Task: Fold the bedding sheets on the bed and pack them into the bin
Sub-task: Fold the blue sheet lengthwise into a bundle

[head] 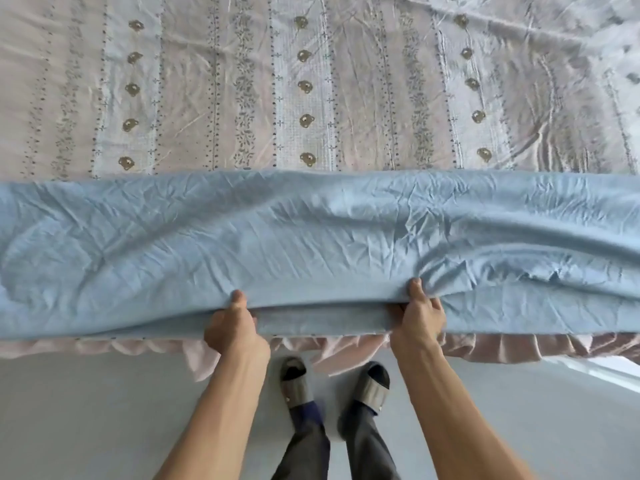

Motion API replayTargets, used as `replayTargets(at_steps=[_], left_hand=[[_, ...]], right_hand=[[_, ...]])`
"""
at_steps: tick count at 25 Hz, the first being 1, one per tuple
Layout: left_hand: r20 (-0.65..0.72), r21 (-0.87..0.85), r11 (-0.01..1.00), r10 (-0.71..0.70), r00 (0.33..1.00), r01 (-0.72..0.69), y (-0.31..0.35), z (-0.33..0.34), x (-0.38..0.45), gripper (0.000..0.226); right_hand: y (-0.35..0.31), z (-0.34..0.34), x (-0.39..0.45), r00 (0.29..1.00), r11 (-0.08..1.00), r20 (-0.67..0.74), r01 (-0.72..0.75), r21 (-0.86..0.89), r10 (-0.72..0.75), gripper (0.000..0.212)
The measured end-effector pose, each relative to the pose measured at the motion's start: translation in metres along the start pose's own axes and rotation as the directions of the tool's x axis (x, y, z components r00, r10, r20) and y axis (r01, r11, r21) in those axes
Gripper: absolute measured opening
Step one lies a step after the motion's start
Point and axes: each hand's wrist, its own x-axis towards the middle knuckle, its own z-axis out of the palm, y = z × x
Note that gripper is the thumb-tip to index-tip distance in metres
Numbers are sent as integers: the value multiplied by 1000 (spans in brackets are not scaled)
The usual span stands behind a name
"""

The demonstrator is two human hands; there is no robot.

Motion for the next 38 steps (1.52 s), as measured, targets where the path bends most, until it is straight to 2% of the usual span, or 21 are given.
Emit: replayTargets(at_steps=[2,3,5,8,10,13,15,16,18,20,21,23,26,28,30,31,33,34,36,38], left_hand=[[-62,-42,999,-17,998,14,-16,-10,-12,18],[-40,-73,996,-54,998,51,-26,-18,-18,11],[81,-76,988,-132,988,138,-42,-27,-28,19],[214,24,994,-112,970,110,-58,-8,-45,15],[248,88,991,-121,961,102,-80,12,-71,11],[273,80,984,-177,946,160,-120,33,-101,8],[263,39,987,-161,951,156,-145,43,-114,19],[274,6,988,-148,950,152,-156,47,-121,26],[340,-13,990,-130,931,143,-184,59,-148,32],[403,39,987,-159,901,157,-211,74,-180,34],[429,60,986,-166,888,156,-226,86,-198,34],[453,95,986,-166,876,138,-251,112,-235,32],[496,156,976,-208,843,149,-281,146,-271,27],[512,201,968,-232,827,147,-292,159,-282,18],[445,221,971,-183,877,90,-306,167,-285,7],[407,228,972,-151,901,60,-312,167,-286,10],[389,214,975,-148,909,66,-320,163,-292,8],[397,197,977,-161,903,88,-325,160,-294,6],[415,187,979,-151,897,78,-329,157,-298,10],[434,217,975,-133,891,40,-331,163,-308,5]], right_hand=[[14,-20,-8,996,997,-66,67,-27,-68,26],[16,-27,-7,997,1000,-68,19,-18,-20,24],[2,-35,-2,992,993,-43,-119,-20,118,23],[-31,-43,13,983,981,1,-185,-60,185,31],[-59,-56,32,991,991,21,-129,-23,129,32],[-119,-87,73,1000,1000,-1,4,24,-4,15],[-140,-108,95,996,994,-21,90,-65,-92,3],[-138,-118,101,995,990,-7,99,-99,-101,7],[-128,-145,106,998,992,64,34,-125,-26,12],[-128,-174,114,991,989,118,-51,-136,67,13],[-144,-190,124,983,992,156,-85,-89,98,13],[-199,-213,154,988,998,144,-60,13,58,4],[-279,-229,209,995,996,61,70,50,-73,22],[-304,-237,240,997,997,-7,83,8,-83,31],[-311,-251,255,1000,999,-13,19,35,-19,36],[-312,-260,260,999,998,-29,-14,61,16,35],[-314,-276,261,988,999,-149,-30,31,35,26],[-317,-281,264,980,996,-188,-55,64,67,27],[-334,-285,270,980,980,-146,-108,166,133,42],[-358,-294,278,985,965,-101,-109,239,137,53]])
